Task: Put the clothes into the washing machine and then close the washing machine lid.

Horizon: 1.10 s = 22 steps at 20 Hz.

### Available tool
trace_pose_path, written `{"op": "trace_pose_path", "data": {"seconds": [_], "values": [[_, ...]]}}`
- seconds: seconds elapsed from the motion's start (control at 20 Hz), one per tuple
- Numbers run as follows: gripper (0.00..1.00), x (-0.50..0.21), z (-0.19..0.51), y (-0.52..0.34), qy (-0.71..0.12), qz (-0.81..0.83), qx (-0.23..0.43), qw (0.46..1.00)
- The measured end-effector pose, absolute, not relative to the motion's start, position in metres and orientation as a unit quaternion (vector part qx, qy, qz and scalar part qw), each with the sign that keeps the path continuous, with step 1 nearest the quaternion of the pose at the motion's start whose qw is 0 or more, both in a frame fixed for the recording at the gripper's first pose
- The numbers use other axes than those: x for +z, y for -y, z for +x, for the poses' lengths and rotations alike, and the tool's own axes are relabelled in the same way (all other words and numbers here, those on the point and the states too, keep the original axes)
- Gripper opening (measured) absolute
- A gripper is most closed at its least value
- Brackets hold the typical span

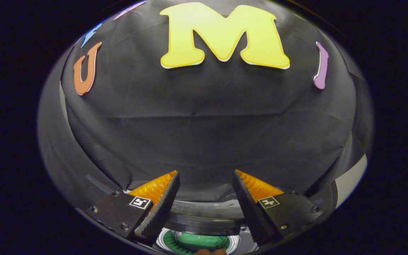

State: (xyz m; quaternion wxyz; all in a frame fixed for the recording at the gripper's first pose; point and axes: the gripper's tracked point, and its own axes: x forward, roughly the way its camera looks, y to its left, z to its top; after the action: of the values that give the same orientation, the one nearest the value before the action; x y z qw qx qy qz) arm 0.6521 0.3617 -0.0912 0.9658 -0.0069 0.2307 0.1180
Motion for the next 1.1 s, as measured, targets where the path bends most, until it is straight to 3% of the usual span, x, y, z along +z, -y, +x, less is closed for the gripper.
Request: {"op": "trace_pose_path", "data": {"seconds": [1.1], "values": [[0.95, -0.074, 0.656, -0.364, -0.065, -0.009, 0.120, 0.991]]}}
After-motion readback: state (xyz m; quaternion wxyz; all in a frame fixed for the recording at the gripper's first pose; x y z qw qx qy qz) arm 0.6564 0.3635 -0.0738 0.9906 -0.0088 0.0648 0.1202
